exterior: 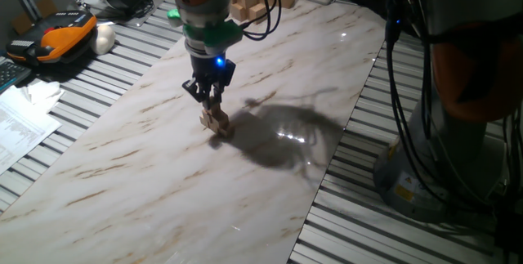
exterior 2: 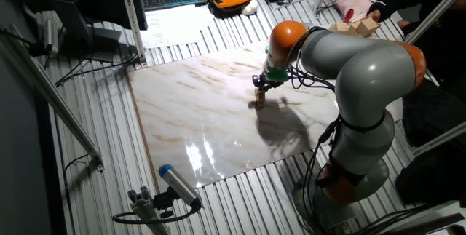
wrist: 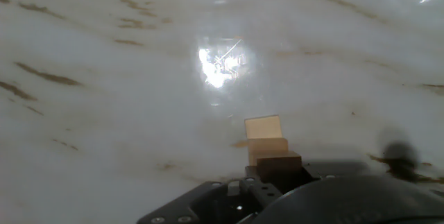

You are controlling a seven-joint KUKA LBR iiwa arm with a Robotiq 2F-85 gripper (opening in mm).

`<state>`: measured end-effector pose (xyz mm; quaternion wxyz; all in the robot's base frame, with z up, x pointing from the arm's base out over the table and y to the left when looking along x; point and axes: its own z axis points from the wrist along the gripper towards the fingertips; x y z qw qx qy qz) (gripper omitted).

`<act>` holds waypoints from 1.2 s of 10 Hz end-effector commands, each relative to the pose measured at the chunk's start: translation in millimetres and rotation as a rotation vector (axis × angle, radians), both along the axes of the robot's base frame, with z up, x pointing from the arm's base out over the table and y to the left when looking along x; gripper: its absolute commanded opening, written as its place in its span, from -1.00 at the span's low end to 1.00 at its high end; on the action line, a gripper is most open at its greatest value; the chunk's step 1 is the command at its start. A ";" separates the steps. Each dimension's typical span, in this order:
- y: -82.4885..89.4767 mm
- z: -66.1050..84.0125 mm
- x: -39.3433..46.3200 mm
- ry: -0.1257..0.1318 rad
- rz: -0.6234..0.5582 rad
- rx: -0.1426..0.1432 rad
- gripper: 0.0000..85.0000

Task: Stack the blocks into a pyramid shape

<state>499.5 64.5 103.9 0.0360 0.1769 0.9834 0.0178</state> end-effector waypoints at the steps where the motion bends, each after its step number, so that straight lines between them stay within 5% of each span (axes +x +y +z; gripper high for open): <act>1: 0.9 0.0 -0.3 -0.002 -0.007 -0.003 -0.60; 2: 1.3 0.2 -0.3 -0.003 -0.011 -0.015 -0.20; 10: 4.7 -0.4 -1.4 -0.008 -0.046 -0.039 -0.20; 11: 4.7 -0.5 -1.4 -0.008 -0.050 -0.042 0.20; 12: 4.7 -0.7 -1.2 -0.008 -0.053 -0.042 0.20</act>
